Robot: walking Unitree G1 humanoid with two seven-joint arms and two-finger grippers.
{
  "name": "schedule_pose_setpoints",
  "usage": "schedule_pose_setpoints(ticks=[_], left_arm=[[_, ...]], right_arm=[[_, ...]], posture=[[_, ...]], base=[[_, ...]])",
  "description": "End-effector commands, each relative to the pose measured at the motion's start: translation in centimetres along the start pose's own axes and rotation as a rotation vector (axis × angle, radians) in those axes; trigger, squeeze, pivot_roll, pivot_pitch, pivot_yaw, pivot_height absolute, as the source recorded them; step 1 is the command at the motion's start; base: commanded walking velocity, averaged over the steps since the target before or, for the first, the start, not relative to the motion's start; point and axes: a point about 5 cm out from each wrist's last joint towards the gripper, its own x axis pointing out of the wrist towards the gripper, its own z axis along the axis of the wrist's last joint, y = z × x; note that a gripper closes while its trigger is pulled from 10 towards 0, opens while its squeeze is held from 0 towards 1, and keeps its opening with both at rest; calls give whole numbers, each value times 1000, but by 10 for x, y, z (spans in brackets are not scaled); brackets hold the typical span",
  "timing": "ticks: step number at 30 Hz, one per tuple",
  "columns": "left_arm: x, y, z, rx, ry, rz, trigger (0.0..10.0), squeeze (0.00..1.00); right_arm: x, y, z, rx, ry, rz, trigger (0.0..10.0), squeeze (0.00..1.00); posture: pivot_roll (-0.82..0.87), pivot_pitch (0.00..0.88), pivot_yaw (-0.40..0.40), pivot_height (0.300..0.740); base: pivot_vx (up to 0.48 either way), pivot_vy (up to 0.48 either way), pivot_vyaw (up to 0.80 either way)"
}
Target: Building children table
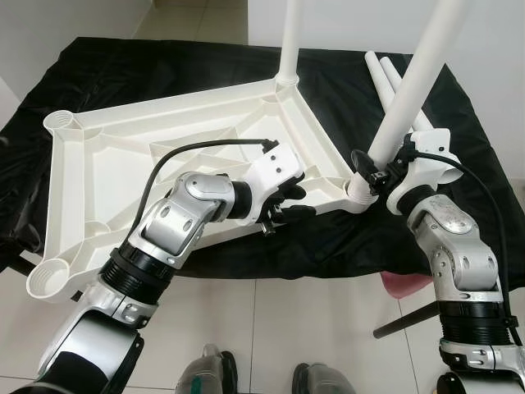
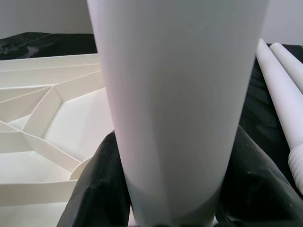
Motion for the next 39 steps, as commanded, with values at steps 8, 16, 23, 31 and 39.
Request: schedule_pose_setpoints(ticks=[8, 16, 23, 31, 39], left_arm=[[0, -3, -1, -9, 1, 23, 10000, 0], [-1, -2, -1, -10, 4, 29, 10000, 0], [-2, -3, -1, -11, 4, 29, 10000, 0], [-2, -3, -1, -12, 7, 27, 10000, 0], [-3, -2, -2, -11, 11, 26, 10000, 0]], right_arm=[[2, 8, -18, 50, 26, 5, 10000, 0], [4, 13, -19, 37, 0, 24, 10000, 0], [2, 11, -27, -15, 35, 11, 10000, 0], [0, 7, -33, -73, 66, 15, 10000, 0], [-2, 8, -38, -71, 77, 28, 10000, 0]], posture=[[-35, 133, 29, 740], [-30, 134, 28, 740], [-31, 139, 32, 740], [-32, 141, 35, 740], [-32, 141, 37, 740]], base=[[0, 0, 0], [0, 0, 0], [0, 0, 0], [0, 0, 0], [0, 0, 0]])
